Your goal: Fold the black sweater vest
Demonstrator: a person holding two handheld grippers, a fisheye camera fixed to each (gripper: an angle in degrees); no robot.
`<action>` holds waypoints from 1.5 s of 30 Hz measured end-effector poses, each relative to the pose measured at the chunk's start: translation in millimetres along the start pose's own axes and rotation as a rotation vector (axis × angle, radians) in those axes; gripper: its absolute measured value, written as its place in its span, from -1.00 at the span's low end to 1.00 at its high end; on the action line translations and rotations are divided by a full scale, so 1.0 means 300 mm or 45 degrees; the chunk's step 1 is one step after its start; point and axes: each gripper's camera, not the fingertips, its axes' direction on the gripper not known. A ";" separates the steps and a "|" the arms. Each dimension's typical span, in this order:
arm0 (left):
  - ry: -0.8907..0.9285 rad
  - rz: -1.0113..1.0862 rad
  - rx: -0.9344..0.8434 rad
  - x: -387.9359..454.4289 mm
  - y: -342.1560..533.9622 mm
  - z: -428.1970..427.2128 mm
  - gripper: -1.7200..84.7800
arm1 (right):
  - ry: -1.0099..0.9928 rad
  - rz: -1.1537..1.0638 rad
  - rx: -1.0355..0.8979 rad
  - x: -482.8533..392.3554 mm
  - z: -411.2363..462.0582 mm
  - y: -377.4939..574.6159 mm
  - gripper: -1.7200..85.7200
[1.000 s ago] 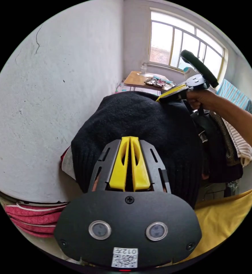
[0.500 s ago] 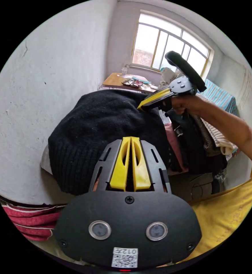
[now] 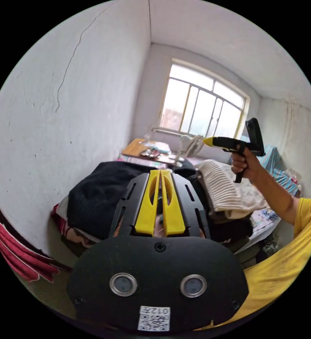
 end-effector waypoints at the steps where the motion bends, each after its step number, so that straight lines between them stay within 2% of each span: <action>1: 0.058 0.022 0.046 0.104 0.014 -0.016 -0.95 | 0.012 -0.017 0.093 -0.033 -0.156 0.091 -0.95; 4: 0.229 0.147 0.102 0.444 0.080 0.009 -0.95 | 0.105 0.019 0.297 -0.096 -0.510 0.405 -0.95; 6: 0.396 0.236 0.094 0.681 0.145 0.072 -0.95 | 0.202 0.129 0.372 -0.104 -0.678 0.636 -0.95; 8: 0.597 0.318 0.044 0.926 0.224 0.163 -0.95 | 0.360 0.368 0.433 -0.084 -0.862 0.975 -0.95; 10: 0.851 0.427 -0.073 1.254 0.343 0.307 -0.95 | 0.449 0.573 0.455 -0.058 -0.981 1.228 -0.95; 13: 1.066 0.531 -0.323 1.640 0.495 0.511 -0.95 | 0.581 0.878 0.584 -0.043 -1.175 1.619 -0.95; 19: 1.220 0.685 -0.676 2.235 0.761 0.875 -0.95 | 0.932 1.184 0.731 -0.040 -1.494 2.108 -0.95; 25: 1.378 0.648 -0.879 2.706 0.939 1.264 -0.95 | 1.221 1.276 0.641 0.120 -1.783 2.360 -0.95; 29: 1.449 0.610 -0.917 2.976 1.009 1.514 -0.95 | 1.376 1.266 0.464 0.366 -1.994 2.432 -0.95; 31: 1.489 0.592 -1.028 3.158 1.025 1.668 -0.95 | 1.325 1.296 0.480 0.476 -2.100 2.462 -0.95; 37: 1.467 0.593 -1.052 3.452 1.024 1.899 -0.95 | 1.369 1.326 0.378 0.806 -2.414 2.528 -0.94; 41: 1.333 0.591 -1.063 3.541 1.038 2.057 -0.95 | 1.411 1.226 0.189 1.122 -2.614 2.557 -0.93; 45: 1.091 0.435 -1.021 3.573 1.054 2.255 -0.95 | 1.418 1.083 0.057 1.453 -2.790 2.556 -0.89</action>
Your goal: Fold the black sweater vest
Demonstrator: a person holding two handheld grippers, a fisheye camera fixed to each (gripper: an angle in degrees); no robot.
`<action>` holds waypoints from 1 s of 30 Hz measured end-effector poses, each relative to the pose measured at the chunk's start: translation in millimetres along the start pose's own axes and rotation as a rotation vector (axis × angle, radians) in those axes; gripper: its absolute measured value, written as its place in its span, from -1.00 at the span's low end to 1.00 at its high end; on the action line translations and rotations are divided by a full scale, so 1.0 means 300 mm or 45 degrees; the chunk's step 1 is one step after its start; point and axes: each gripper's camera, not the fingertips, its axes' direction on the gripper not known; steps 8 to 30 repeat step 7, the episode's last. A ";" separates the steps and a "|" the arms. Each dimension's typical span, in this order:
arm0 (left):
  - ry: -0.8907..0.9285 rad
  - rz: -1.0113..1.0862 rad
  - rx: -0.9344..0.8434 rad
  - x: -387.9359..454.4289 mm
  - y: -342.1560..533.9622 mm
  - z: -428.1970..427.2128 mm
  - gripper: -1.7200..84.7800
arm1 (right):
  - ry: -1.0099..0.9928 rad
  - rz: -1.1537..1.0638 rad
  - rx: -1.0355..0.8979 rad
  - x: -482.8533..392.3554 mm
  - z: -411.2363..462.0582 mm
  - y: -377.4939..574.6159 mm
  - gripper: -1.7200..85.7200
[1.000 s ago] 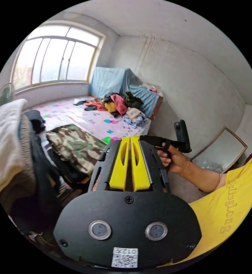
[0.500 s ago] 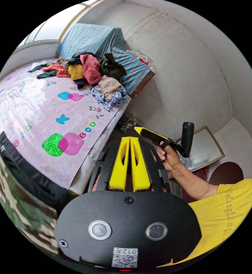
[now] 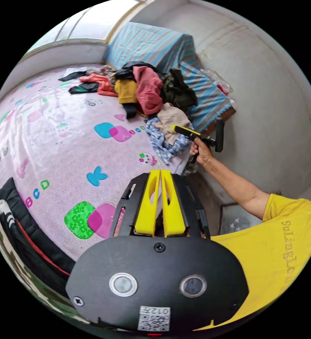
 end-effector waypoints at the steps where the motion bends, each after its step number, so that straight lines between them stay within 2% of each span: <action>1: -0.027 -0.094 0.024 -0.041 -0.027 0.036 -0.95 | -0.001 -0.023 -0.006 0.064 0.058 -0.089 -0.87; 5: 0.004 -0.260 0.040 -0.104 -0.120 0.162 -0.95 | -0.059 0.032 -0.031 0.267 0.238 -0.357 -0.83; 7: -0.078 -0.262 0.036 -0.097 -0.201 0.231 -0.95 | -0.035 0.045 -0.032 0.330 0.310 -0.460 -0.81; 30: -0.078 -0.262 0.036 -0.097 -0.201 0.231 -0.95 | -0.035 0.045 -0.032 0.330 0.310 -0.460 -0.81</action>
